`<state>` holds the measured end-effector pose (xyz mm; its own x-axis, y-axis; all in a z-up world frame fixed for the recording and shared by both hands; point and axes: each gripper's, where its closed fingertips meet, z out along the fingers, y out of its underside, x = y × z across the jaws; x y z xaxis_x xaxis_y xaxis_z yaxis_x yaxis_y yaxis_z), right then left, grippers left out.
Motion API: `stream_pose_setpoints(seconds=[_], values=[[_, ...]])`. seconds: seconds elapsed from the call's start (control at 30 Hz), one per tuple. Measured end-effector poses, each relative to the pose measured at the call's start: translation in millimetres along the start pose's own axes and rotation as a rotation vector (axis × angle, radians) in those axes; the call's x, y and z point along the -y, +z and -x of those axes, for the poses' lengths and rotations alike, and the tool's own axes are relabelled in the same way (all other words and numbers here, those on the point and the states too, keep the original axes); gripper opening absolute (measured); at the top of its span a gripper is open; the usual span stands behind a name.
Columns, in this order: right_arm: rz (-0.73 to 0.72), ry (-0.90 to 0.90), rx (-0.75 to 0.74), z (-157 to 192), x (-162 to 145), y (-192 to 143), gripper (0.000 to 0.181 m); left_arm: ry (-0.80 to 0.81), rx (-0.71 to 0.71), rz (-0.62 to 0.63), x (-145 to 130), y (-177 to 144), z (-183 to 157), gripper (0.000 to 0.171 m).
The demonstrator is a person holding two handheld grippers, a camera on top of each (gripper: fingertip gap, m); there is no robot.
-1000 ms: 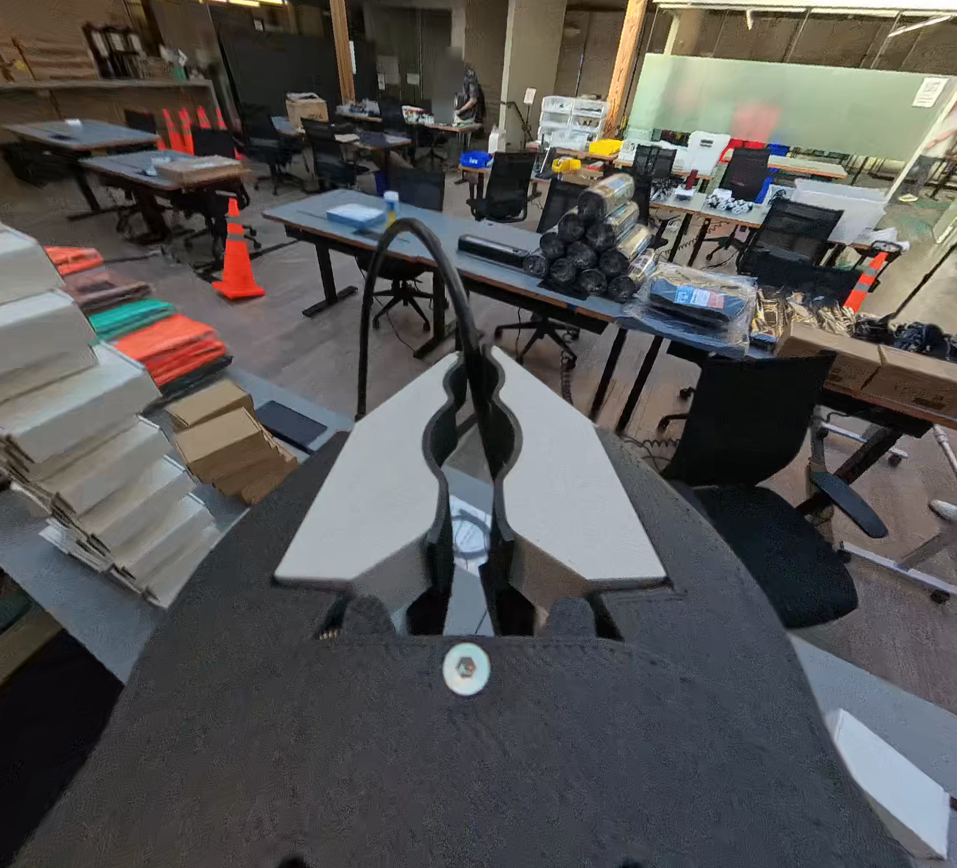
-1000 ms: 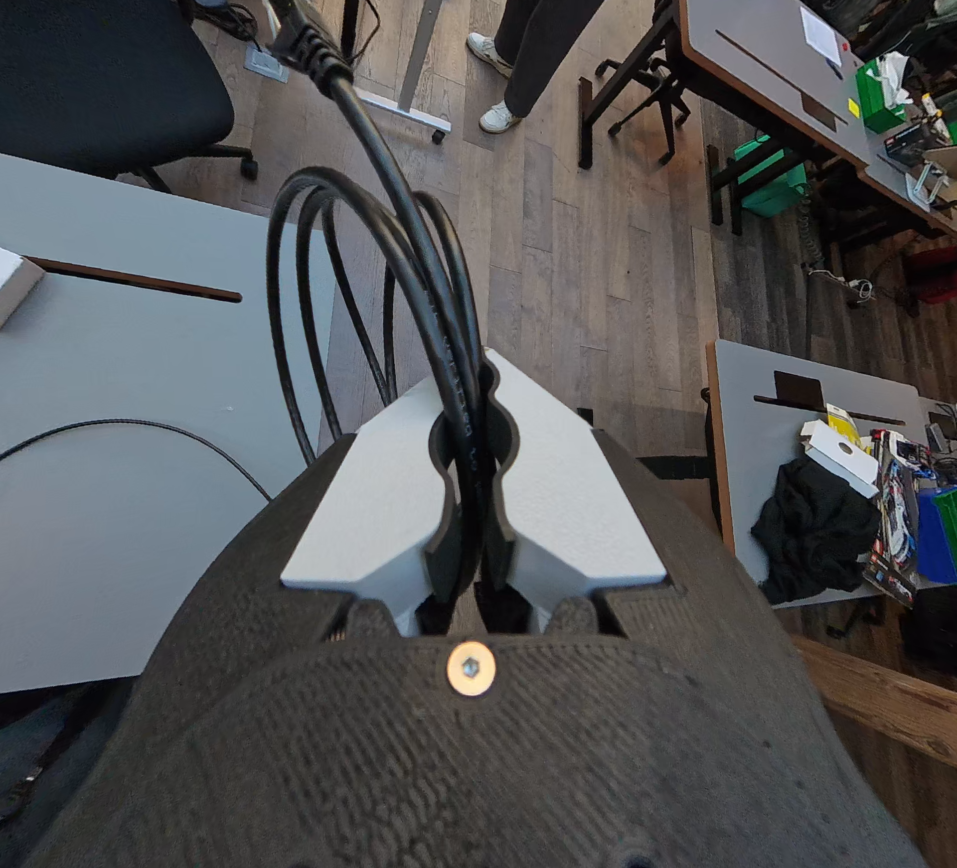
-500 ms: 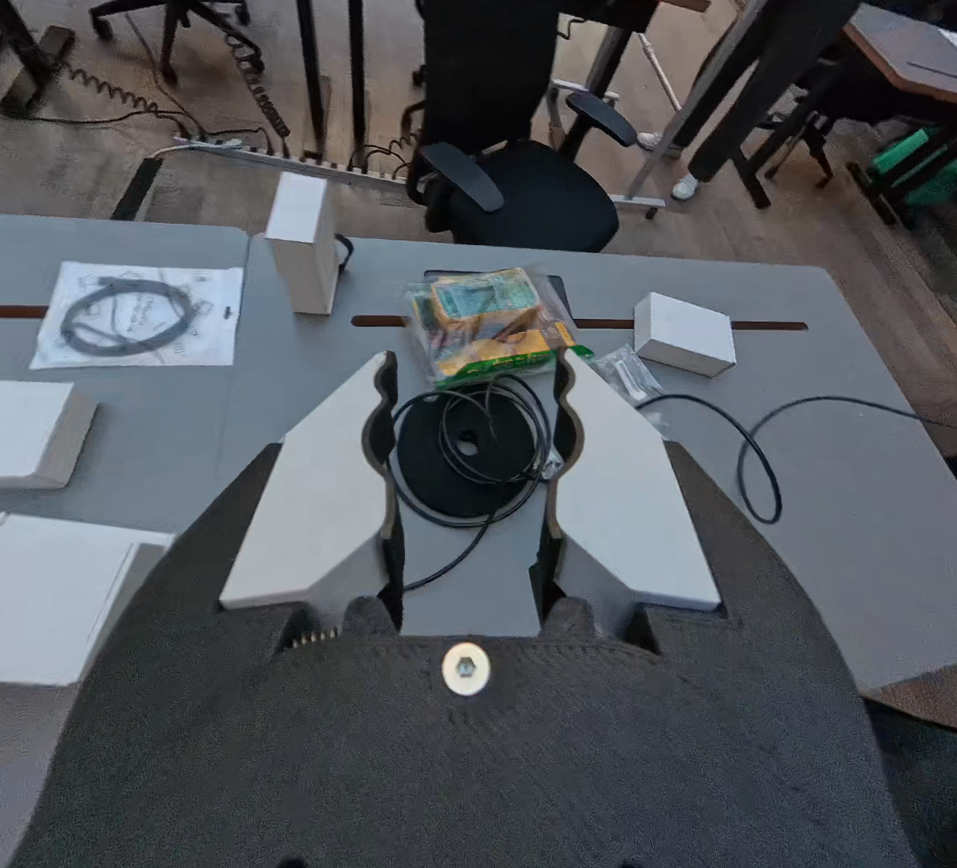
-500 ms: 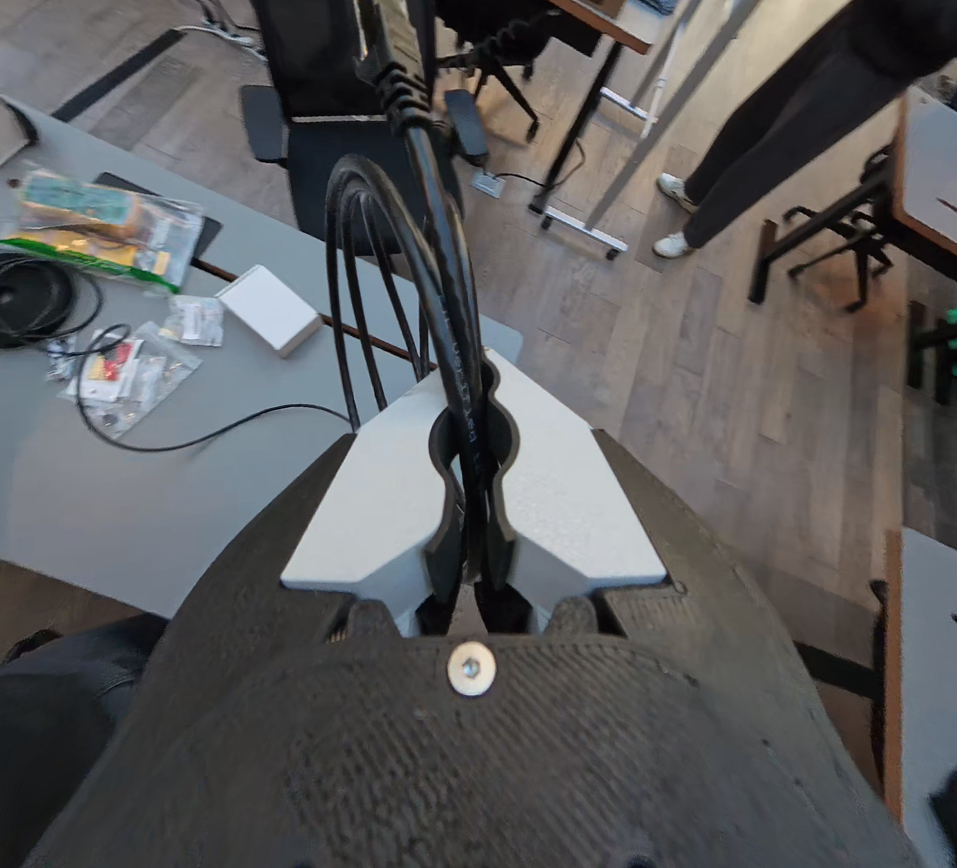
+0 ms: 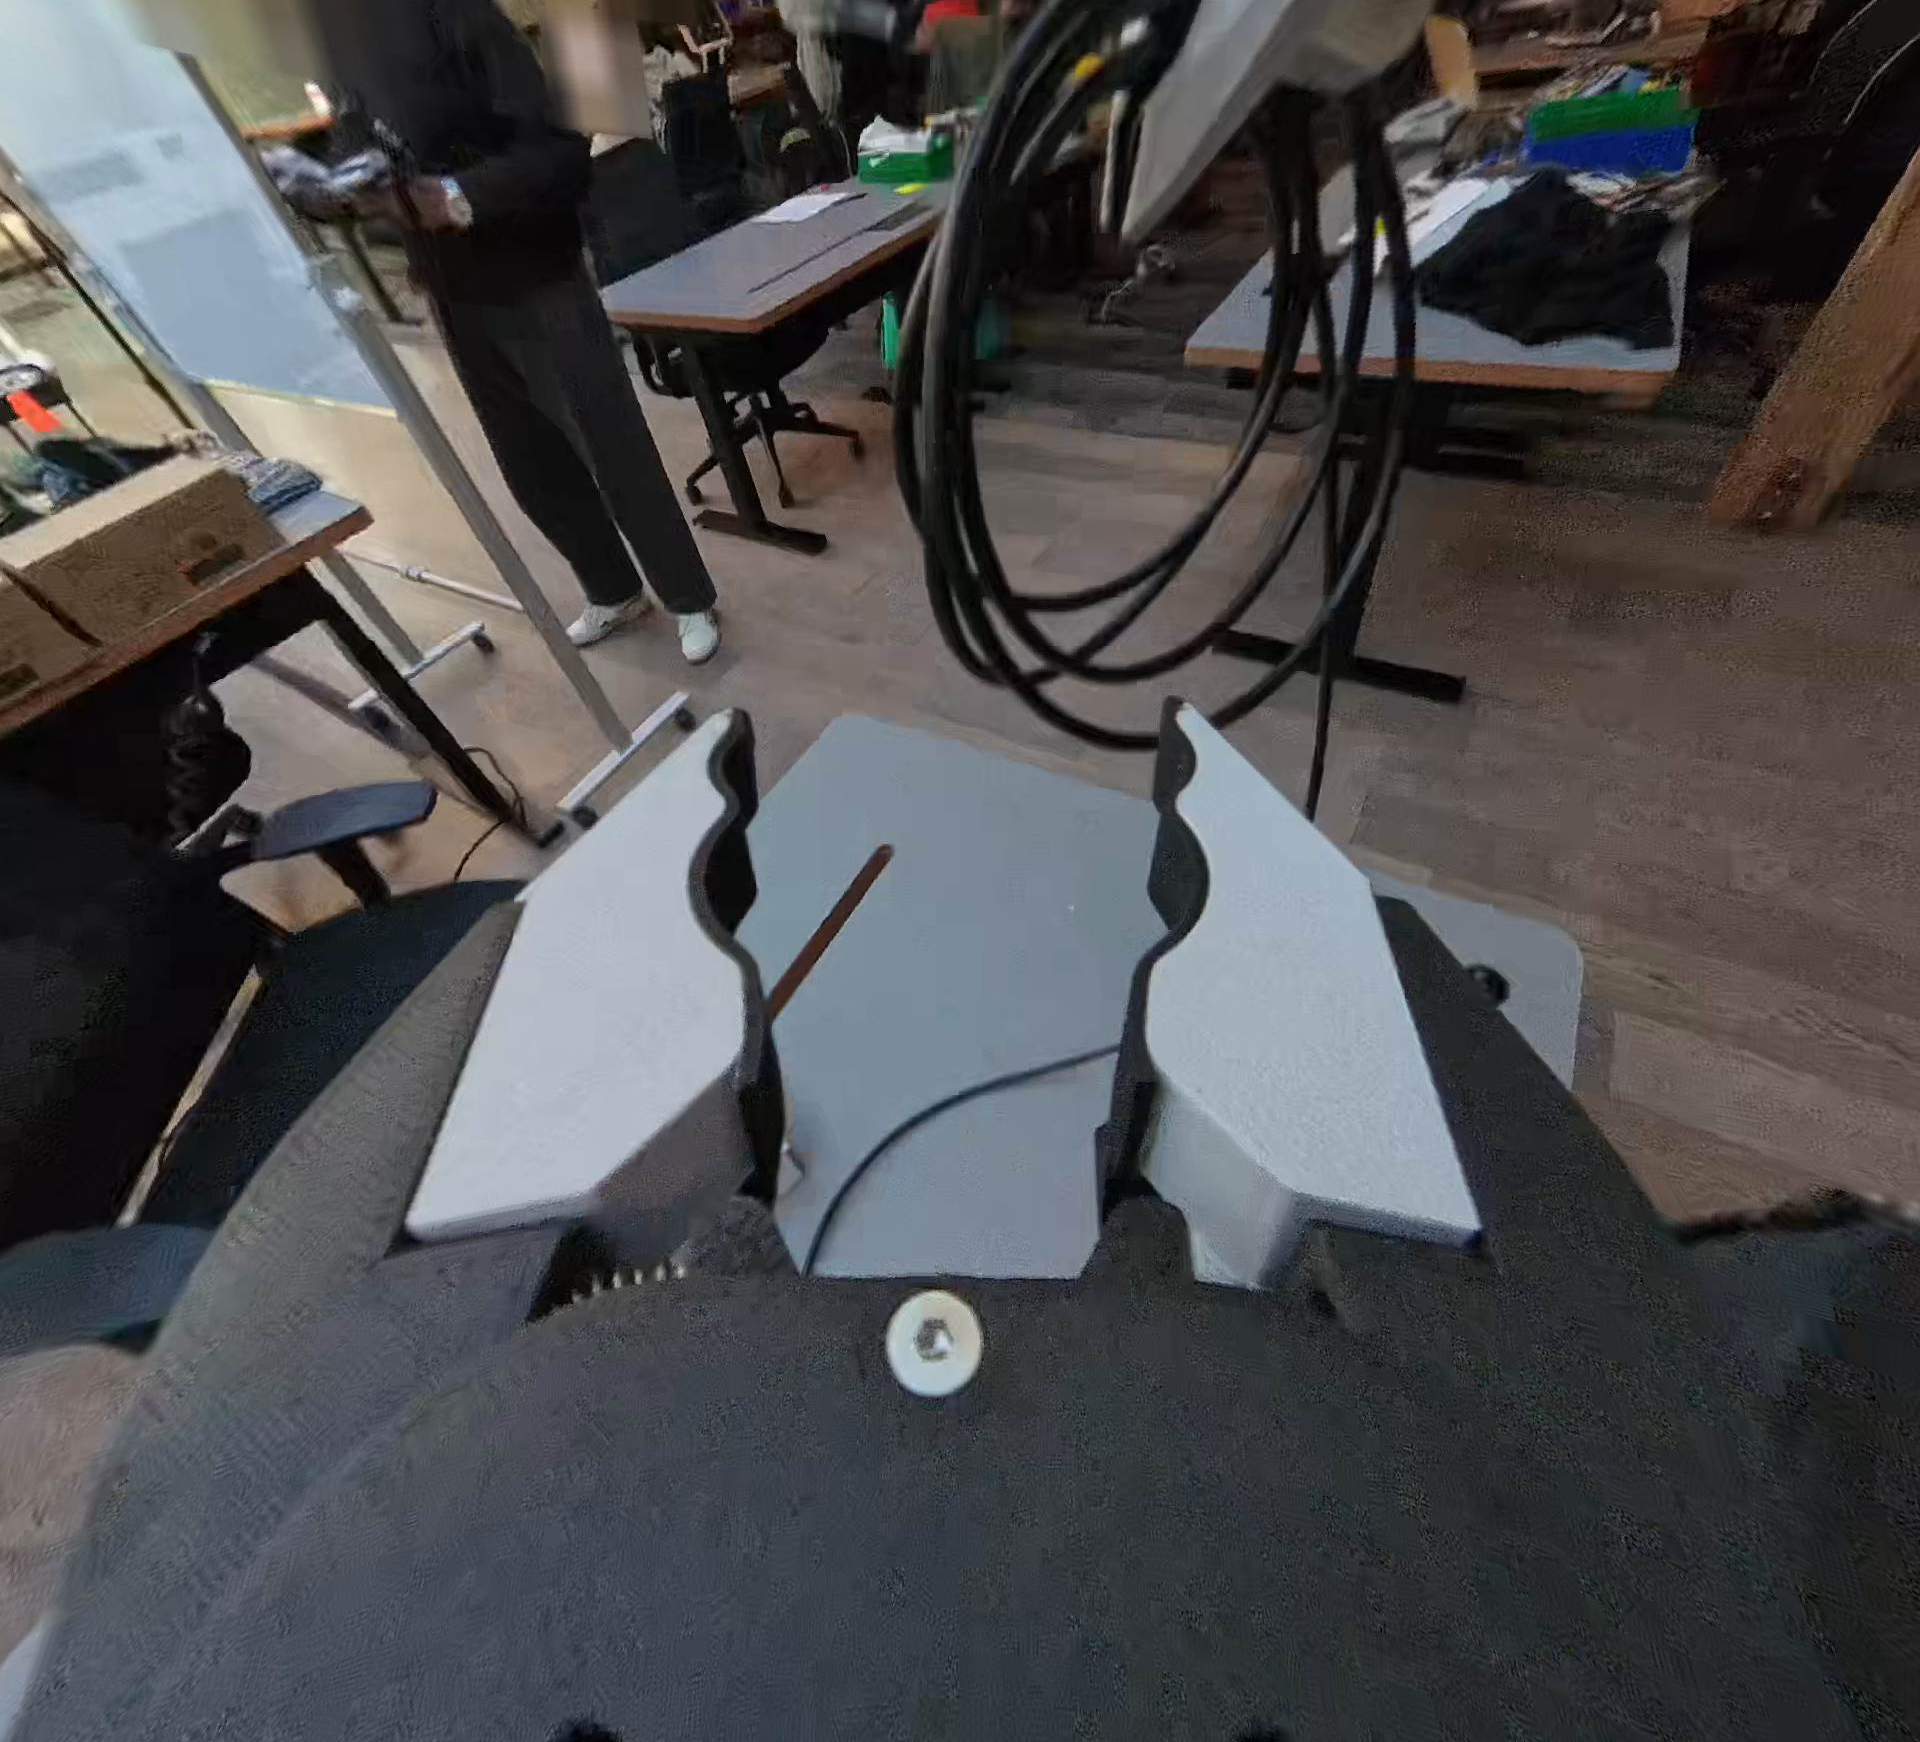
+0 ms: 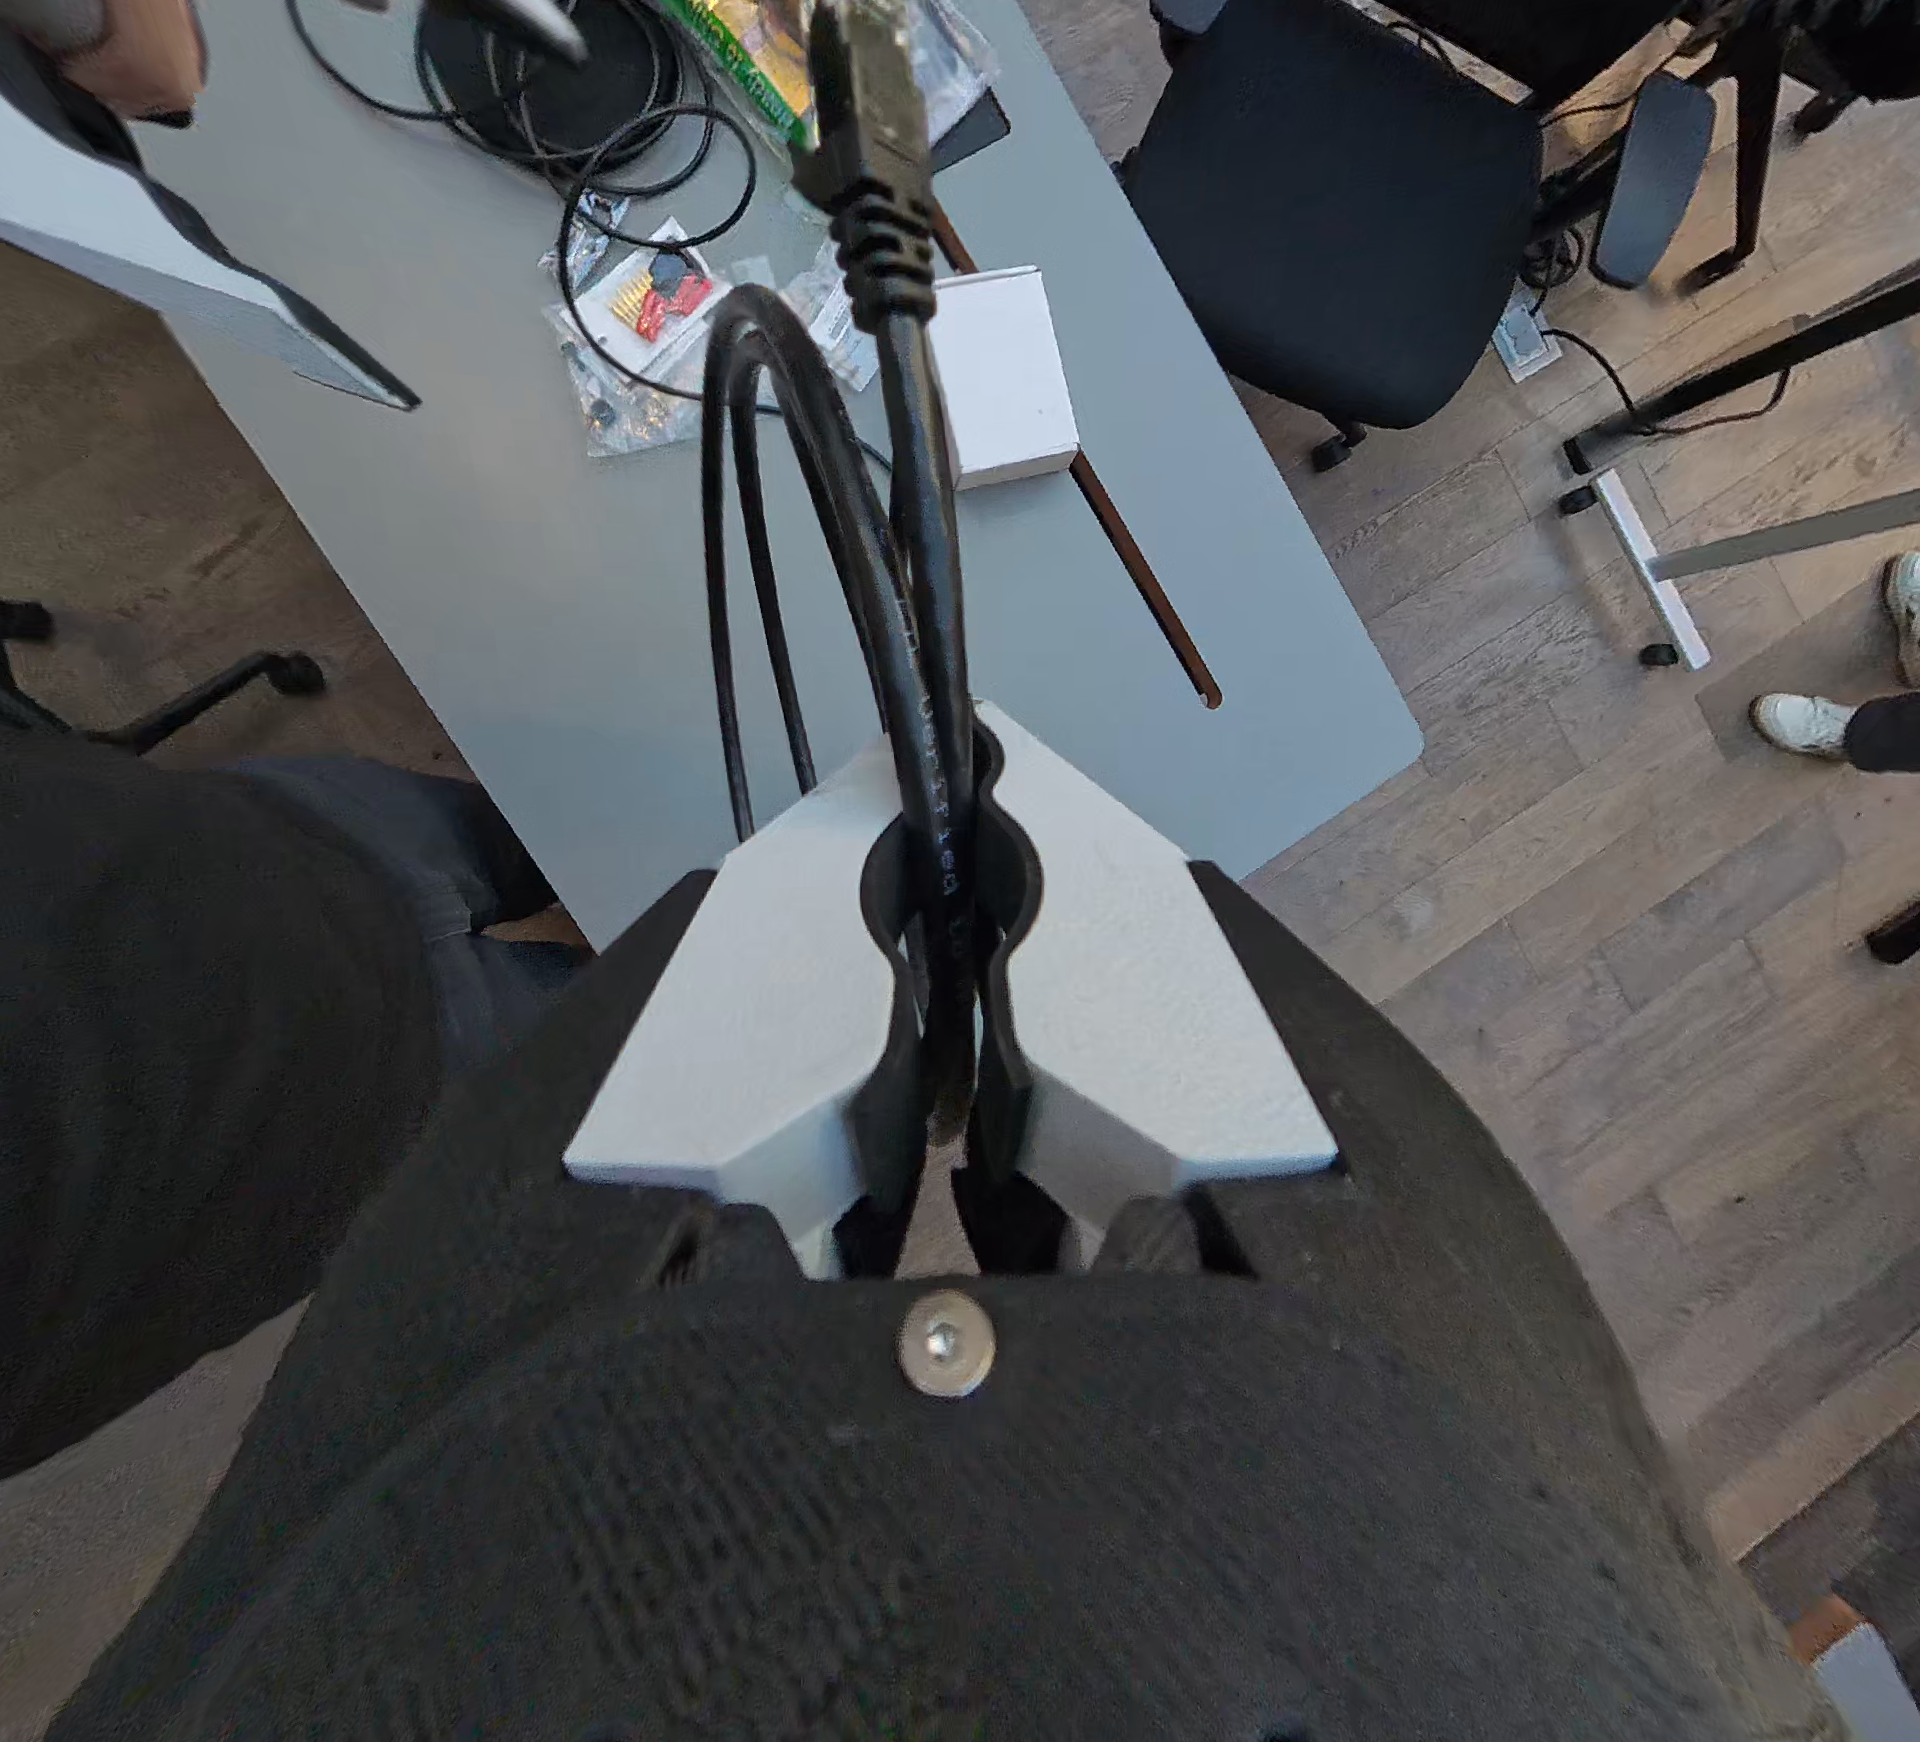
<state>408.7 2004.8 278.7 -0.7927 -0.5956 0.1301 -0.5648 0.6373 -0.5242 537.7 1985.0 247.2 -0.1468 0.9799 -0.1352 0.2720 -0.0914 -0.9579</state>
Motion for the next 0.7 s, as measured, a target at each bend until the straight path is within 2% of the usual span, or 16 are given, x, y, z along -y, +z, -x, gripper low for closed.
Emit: stream_pose_setpoints(seconds=[0.07,0.13,0.17,0.23,0.3,0.33,0.37,0.43,0.53,0.67,0.7], values=[[0.007,-0.058,0.021,5.0,-8.7,0.8,0.0,-0.003,-0.04,-0.028,31.8,29.4,-11.4,0.082],[0.026,-0.101,0.042,4.6,-22.9,1.7,0.0,-0.01,0.035,0.011,45.1,56.5,-4.5,0.095],[0.049,-0.118,0.057,2.9,-33.2,3.0,0.0,0.026,0.065,0.007,54.5,63.5,-7.0,0.094],[0.061,-0.14,0.108,0.8,-51.1,7.0,0.0,0.166,0.099,-0.05,81.8,72.0,-27.5,0.084],[0.077,-0.155,0.166,-2.0,-69.8,12.8,0.0,0.412,0.147,-0.057,99.4,89.5,-52.9,0.078],[0.072,-0.159,0.198,-3.3,-77.3,15.8,0.0,0.553,0.15,0.005,95.7,104.6,-64.6,0.074],[0.063,-0.152,0.238,-4.5,-83.8,18.7,0.0,0.654,0.153,0.077,88.9,121.6,-72.3,0.079],[0.039,-0.138,0.326,-6.5,-94.4,22.5,0.0,0.794,0.146,0.209,69.9,151.5,-78.9,0.078],[-0.006,-0.162,0.425,-8.8,-105.6,24.0,0.0,0.846,0.198,0.314,53.6,180.1,-70.2,0.054],[-0.043,-0.196,0.412,-19.3,-109.3,26.0,0.0,0.898,0.255,0.459,37.7,200.2,-62.3,0.015],[-0.05,-0.203,0.399,-22.6,-108.3,26.4,0.0,0.915,0.289,0.485,35.6,203.9,-58.5,0.012]])
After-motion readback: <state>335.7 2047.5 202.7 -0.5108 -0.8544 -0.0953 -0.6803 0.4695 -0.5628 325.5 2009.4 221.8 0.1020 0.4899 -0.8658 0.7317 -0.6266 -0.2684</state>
